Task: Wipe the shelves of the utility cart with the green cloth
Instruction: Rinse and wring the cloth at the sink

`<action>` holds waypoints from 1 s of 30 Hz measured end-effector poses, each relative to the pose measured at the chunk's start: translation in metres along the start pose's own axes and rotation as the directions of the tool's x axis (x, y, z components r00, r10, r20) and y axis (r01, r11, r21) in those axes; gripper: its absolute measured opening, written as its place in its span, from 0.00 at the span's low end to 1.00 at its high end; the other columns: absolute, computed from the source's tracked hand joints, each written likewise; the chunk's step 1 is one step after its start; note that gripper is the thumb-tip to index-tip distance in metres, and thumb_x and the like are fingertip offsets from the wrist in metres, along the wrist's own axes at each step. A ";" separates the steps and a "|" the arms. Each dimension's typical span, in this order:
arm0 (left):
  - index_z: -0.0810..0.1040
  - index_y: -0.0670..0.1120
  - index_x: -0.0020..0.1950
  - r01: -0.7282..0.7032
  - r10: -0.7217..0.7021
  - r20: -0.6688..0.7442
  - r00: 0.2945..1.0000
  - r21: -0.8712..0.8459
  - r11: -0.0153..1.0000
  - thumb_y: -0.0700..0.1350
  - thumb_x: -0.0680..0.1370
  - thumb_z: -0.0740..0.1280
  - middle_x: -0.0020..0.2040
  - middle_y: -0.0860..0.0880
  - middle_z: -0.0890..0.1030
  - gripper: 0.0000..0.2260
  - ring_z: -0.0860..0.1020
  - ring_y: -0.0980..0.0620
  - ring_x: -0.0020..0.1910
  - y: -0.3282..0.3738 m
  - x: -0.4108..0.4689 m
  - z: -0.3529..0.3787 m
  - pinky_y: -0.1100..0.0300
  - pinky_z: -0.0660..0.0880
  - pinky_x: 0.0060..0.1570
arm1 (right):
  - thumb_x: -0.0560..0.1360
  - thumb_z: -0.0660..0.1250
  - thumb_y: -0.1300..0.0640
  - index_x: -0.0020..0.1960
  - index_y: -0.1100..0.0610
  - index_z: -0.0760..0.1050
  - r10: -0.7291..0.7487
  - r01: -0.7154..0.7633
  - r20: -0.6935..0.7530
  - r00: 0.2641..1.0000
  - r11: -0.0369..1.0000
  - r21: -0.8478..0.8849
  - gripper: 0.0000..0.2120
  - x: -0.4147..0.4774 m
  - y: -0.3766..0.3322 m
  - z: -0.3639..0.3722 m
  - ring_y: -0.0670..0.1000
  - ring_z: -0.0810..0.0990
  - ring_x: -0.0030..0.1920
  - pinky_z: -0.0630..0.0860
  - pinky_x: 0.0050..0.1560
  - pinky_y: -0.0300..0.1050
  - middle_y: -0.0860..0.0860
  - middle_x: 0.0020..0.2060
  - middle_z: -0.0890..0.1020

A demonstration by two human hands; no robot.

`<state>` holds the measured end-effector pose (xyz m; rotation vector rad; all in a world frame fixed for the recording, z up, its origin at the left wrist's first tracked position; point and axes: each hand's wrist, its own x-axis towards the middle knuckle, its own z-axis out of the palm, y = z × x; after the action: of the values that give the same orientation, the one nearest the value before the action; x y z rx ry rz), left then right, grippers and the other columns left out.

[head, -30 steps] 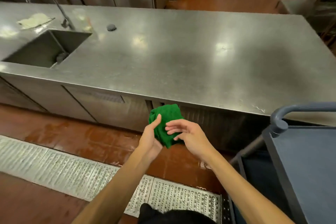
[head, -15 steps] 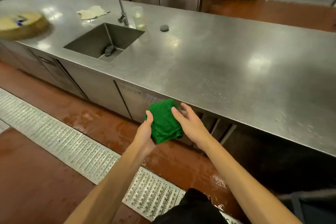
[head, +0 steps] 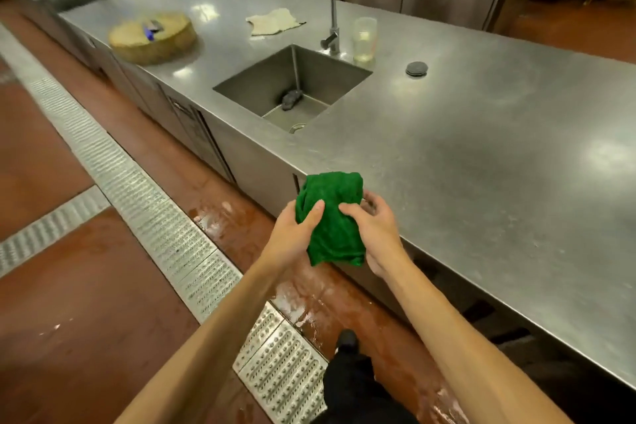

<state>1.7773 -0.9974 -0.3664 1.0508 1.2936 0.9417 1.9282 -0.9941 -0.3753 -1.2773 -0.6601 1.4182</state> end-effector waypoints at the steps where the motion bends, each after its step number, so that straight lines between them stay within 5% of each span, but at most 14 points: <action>1: 0.74 0.46 0.65 0.007 -0.007 -0.001 1.000 0.036 0.999 0.45 0.80 0.69 0.59 0.46 0.83 0.14 0.84 0.53 0.53 0.011 0.016 -0.005 0.61 0.80 0.46 | 0.71 0.74 0.60 0.61 0.52 0.74 -0.014 0.014 -0.001 1.000 1.000 0.003 0.20 0.018 -0.006 0.008 0.51 0.84 0.50 0.82 0.46 0.48 0.52 0.55 0.82; 6: 0.65 0.47 0.69 -0.046 -0.003 0.179 0.984 0.267 0.963 0.36 0.68 0.80 0.60 0.53 0.78 0.36 0.80 0.60 0.55 0.068 0.096 -0.017 0.65 0.79 0.48 | 0.62 0.80 0.57 0.54 0.54 0.76 -0.110 0.113 0.047 0.993 0.991 -0.067 0.22 0.101 -0.045 0.040 0.53 0.83 0.52 0.82 0.51 0.56 0.54 0.52 0.82; 8: 0.68 0.53 0.61 -0.164 0.106 0.191 0.976 0.318 0.934 0.33 0.64 0.81 0.54 0.62 0.82 0.34 0.81 0.64 0.52 0.082 0.128 -0.011 0.66 0.79 0.48 | 0.62 0.81 0.58 0.52 0.60 0.76 -0.137 0.146 0.103 0.985 0.985 -0.087 0.22 0.126 -0.062 0.052 0.55 0.84 0.49 0.83 0.49 0.54 0.57 0.48 0.83; 10: 0.68 0.58 0.56 -0.250 0.203 0.168 0.965 0.347 0.904 0.32 0.62 0.81 0.49 0.59 0.84 0.35 0.83 0.61 0.50 0.091 0.156 -0.007 0.64 0.78 0.49 | 0.63 0.81 0.60 0.49 0.65 0.73 -0.165 0.181 0.144 0.976 0.977 -0.112 0.22 0.145 -0.076 0.063 0.53 0.84 0.44 0.83 0.46 0.53 0.59 0.44 0.83; 15: 0.66 0.60 0.55 -0.258 0.299 -0.006 0.954 0.487 0.834 0.38 0.62 0.81 0.51 0.55 0.80 0.33 0.80 0.65 0.48 0.108 0.203 -0.005 0.70 0.75 0.42 | 0.63 0.81 0.61 0.48 0.63 0.74 -0.182 0.210 0.228 0.956 0.972 -0.107 0.20 0.190 -0.094 0.076 0.54 0.83 0.42 0.81 0.46 0.53 0.63 0.44 0.82; 17: 0.70 0.58 0.55 -0.234 0.304 -0.072 0.950 0.478 0.846 0.40 0.65 0.77 0.48 0.53 0.81 0.26 0.81 0.64 0.42 0.112 0.221 -0.003 0.71 0.75 0.34 | 0.63 0.81 0.60 0.49 0.61 0.75 -0.193 0.233 0.274 0.942 0.965 -0.123 0.20 0.205 -0.100 0.082 0.55 0.82 0.45 0.80 0.48 0.53 0.64 0.46 0.80; 22: 0.79 0.51 0.45 -0.142 0.217 -0.119 0.969 0.453 0.880 0.45 0.61 0.71 0.38 0.52 0.84 0.13 0.83 0.54 0.39 0.125 0.279 -0.018 0.55 0.82 0.39 | 0.71 0.74 0.57 0.58 0.47 0.75 -0.200 0.270 0.358 0.912 0.950 -0.155 0.18 0.249 -0.117 0.097 0.40 0.78 0.59 0.76 0.60 0.45 0.44 0.56 0.81; 24: 0.78 0.43 0.45 -0.062 0.115 -0.131 0.985 0.355 0.933 0.39 0.62 0.72 0.35 0.49 0.82 0.12 0.81 0.53 0.33 0.135 0.304 -0.031 0.61 0.79 0.30 | 0.76 0.66 0.62 0.64 0.42 0.73 -0.254 0.350 0.374 0.892 0.911 -0.216 0.21 0.270 -0.124 0.100 0.39 0.74 0.64 0.72 0.66 0.46 0.41 0.61 0.79; 27: 0.77 0.40 0.45 0.015 0.001 -0.077 0.997 0.203 0.979 0.34 0.63 0.72 0.37 0.45 0.80 0.12 0.80 0.51 0.31 0.150 0.348 -0.052 0.63 0.75 0.26 | 0.76 0.56 0.73 0.72 0.43 0.65 -0.445 0.512 0.256 0.858 0.785 -0.349 0.33 0.299 -0.134 0.107 0.40 0.72 0.67 0.70 0.68 0.43 0.44 0.66 0.75; 30: 0.76 0.37 0.47 0.017 -0.021 0.056 0.998 0.085 0.996 0.38 0.55 0.72 0.38 0.43 0.79 0.21 0.78 0.43 0.39 0.166 0.400 -0.073 0.57 0.77 0.33 | 0.71 0.57 0.78 0.78 0.46 0.57 -0.612 0.659 0.344 0.712 0.413 -0.629 0.43 0.341 -0.142 0.121 0.47 0.60 0.75 0.64 0.74 0.48 0.50 0.75 0.61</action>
<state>1.7367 -0.5633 -0.3156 1.1208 1.3035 0.8434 1.9112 -0.6085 -0.3311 -1.3160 -1.6812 0.5103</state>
